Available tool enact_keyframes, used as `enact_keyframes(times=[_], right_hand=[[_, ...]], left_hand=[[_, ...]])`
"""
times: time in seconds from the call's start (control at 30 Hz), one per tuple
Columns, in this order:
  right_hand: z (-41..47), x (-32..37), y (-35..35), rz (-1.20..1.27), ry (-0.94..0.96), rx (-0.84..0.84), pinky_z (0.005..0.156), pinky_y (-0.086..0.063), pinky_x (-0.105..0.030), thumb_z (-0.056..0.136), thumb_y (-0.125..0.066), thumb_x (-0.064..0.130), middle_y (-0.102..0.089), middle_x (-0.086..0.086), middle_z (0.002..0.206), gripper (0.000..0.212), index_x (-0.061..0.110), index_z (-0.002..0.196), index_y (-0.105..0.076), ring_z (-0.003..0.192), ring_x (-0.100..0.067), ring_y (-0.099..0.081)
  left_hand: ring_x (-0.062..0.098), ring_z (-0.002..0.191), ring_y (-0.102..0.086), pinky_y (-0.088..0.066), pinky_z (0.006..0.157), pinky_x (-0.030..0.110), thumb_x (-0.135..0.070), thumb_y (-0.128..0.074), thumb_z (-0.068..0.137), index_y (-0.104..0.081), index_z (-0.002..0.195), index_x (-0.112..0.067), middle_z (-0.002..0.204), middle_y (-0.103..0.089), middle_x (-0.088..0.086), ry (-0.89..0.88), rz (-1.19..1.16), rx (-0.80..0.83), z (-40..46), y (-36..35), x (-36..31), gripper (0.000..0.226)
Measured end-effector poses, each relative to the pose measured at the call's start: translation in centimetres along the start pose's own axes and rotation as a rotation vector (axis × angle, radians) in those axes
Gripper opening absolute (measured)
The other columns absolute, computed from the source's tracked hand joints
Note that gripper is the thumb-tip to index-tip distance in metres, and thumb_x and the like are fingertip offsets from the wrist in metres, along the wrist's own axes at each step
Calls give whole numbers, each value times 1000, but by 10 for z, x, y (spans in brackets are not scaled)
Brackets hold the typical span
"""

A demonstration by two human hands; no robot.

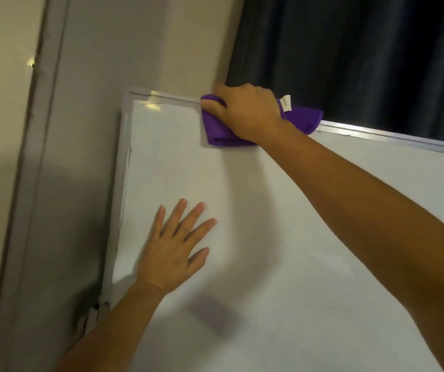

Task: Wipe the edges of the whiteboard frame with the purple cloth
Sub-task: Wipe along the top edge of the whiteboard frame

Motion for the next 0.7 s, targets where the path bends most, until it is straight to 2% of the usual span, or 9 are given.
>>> enact_keyframes(times=[0.13, 0.2, 0.33, 0.43, 0.53, 0.7], right_hand=[[-54, -63, 15, -53, -52, -42, 65, -43, -34, 96, -22, 69, -68, -5, 101, 58, 26, 123, -52, 83, -25, -62], [-84, -96, 25, -47, -84, -64, 66, -41, -33, 96, -24, 69, -68, -6, 103, 59, 26, 124, -51, 86, -27, -63], [-109, -129, 28, -39, -178, -57, 71, -41, -35, 96, -25, 68, -67, -8, 109, 60, 23, 126, -50, 92, -30, -63], [-92, -113, 25, -40, -203, -40, 72, -41, -36, 96, -25, 67, -67, -9, 106, 60, 20, 122, -53, 91, -29, -62], [-70, -89, 25, -10, -144, -32, 69, -38, -34, 95, -28, 69, -66, -6, 107, 58, 23, 121, -53, 91, -27, -61], [-2, 25, 15, 43, -19, -1, 69, -35, -35, 96, -30, 65, -65, -7, 111, 53, 25, 123, -53, 95, -31, -62]], left_hand=[[36, 164, -8, -6, 131, 61, -57, -32, 105, -14, 169, -32, 178, -10, 2, -3, -37, -9, -2, 10, -5, 70], [36, 164, -9, -8, 131, 62, -55, -29, 107, -15, 168, -32, 178, -12, 3, -15, -55, -12, -4, 15, -7, 68], [36, 164, -9, -13, 129, 65, -52, -39, 105, -15, 168, -31, 178, -10, 2, 1, -84, 4, -4, 18, -8, 71], [38, 164, -9, -15, 128, 67, -50, -44, 103, -13, 168, -30, 178, -8, 4, 69, -90, -2, -7, 22, -1, 75], [40, 163, -12, -16, 127, 68, -52, -49, 101, -16, 168, -29, 177, -12, 6, 63, -128, -24, -11, 25, 1, 78], [42, 163, -8, -5, 128, 69, -67, -42, 99, -3, 168, -35, 178, -4, 6, 174, -118, 11, -8, 24, -9, 84]])
Point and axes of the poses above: each hand's wrist, its own z-axis towards the middle knuckle, its own y-axis out of the back of the hand, x = y × z, the point moved 10 cm from there along z, towards the middle knuckle
